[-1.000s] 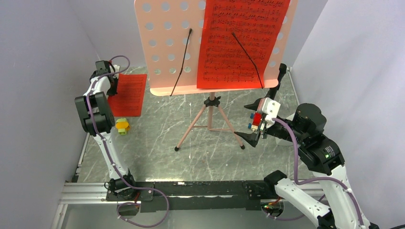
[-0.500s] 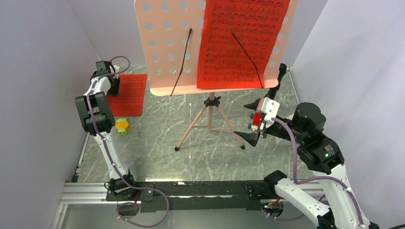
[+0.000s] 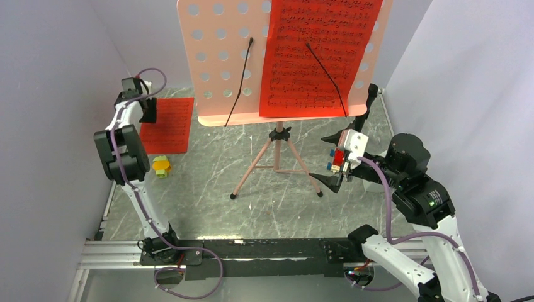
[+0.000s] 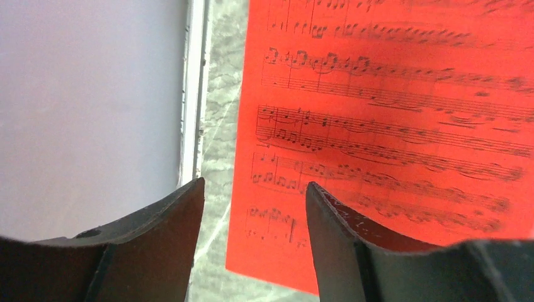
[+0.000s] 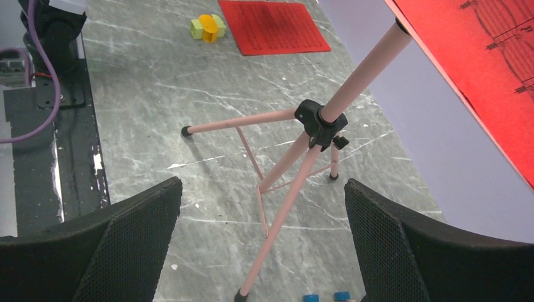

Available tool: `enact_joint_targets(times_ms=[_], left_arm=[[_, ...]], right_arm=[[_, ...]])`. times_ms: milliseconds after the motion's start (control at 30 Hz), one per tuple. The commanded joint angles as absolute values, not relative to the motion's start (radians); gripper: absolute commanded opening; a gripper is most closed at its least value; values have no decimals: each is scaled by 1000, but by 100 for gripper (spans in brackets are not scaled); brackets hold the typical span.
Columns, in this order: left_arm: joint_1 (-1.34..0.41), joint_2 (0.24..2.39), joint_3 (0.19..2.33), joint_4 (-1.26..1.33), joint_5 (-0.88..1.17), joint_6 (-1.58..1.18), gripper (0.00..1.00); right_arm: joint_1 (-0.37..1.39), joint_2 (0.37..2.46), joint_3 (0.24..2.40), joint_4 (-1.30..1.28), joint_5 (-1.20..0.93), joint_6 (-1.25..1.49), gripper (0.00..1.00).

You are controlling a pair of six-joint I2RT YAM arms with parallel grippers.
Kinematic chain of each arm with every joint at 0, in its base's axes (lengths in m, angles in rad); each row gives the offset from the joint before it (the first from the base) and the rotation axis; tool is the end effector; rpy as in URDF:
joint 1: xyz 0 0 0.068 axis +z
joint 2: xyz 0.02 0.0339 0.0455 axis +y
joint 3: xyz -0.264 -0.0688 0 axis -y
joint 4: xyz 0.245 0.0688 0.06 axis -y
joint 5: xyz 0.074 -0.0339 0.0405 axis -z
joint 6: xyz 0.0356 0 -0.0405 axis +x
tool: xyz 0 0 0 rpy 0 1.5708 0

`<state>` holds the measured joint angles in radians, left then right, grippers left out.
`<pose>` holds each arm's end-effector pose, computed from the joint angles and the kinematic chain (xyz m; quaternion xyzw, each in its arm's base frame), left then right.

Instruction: Pack up the instrument practice props

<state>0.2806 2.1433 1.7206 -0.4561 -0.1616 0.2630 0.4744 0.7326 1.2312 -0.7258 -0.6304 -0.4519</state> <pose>0.4603 0.1386 0.2056 -0.0356 0.9374 0.1639 0.3052 0.0886 0.0691 0.4368 -0.5051 0.5795 0.2493 0.5890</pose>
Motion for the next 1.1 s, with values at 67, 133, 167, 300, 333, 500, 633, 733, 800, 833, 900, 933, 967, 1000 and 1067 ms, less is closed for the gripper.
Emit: enact_joint_targets(times_ms=[67,133,167,300,333,500,633,733,800,833,900,933,967,1000,1067], left_arm=[[296,1814,1718,-508,67,15,68],[296,1737,1741,-517,122,-55,73],[296,1706,1761,-522,132,-73,74],[316,1593,1869,-504,159,-101,80],[332,1565,1888,-480,183,-122,81],[426,1459,1946,-307,342,-345,84],[479,1419,1982,-136,572,-489,84],[482,1385,1961,44,743,-563,83],[481,1366,1932,227,819,-669,83],[480,1365,1927,295,843,-727,83],[464,1373,1962,340,866,-788,83],[452,1379,1989,348,877,-789,83],[442,1384,2017,356,887,-788,84],[431,1391,2046,356,889,-788,85],[408,1407,2111,357,885,-787,86]], right_arm=[[471,747,1320,-758,-634,-509,99],[471,761,1348,-778,-646,-507,100],[471,764,1360,-784,-651,-506,99],[471,787,1414,-798,-675,-501,100],[471,794,1422,-788,-685,-490,100],[472,843,1467,-747,-767,-508,100],[472,866,1510,-770,-784,-554,100],[471,874,1520,-768,-772,-543,100],[472,873,1513,-757,-765,-534,100],[472,868,1506,-745,-769,-535,100],[472,860,1495,-711,-776,-520,100],[472,859,1494,-691,-775,-504,100],[472,863,1500,-667,-770,-478,100],[472,871,1510,-643,-768,-456,100],[472,897,1542,-607,-789,-427,100]])
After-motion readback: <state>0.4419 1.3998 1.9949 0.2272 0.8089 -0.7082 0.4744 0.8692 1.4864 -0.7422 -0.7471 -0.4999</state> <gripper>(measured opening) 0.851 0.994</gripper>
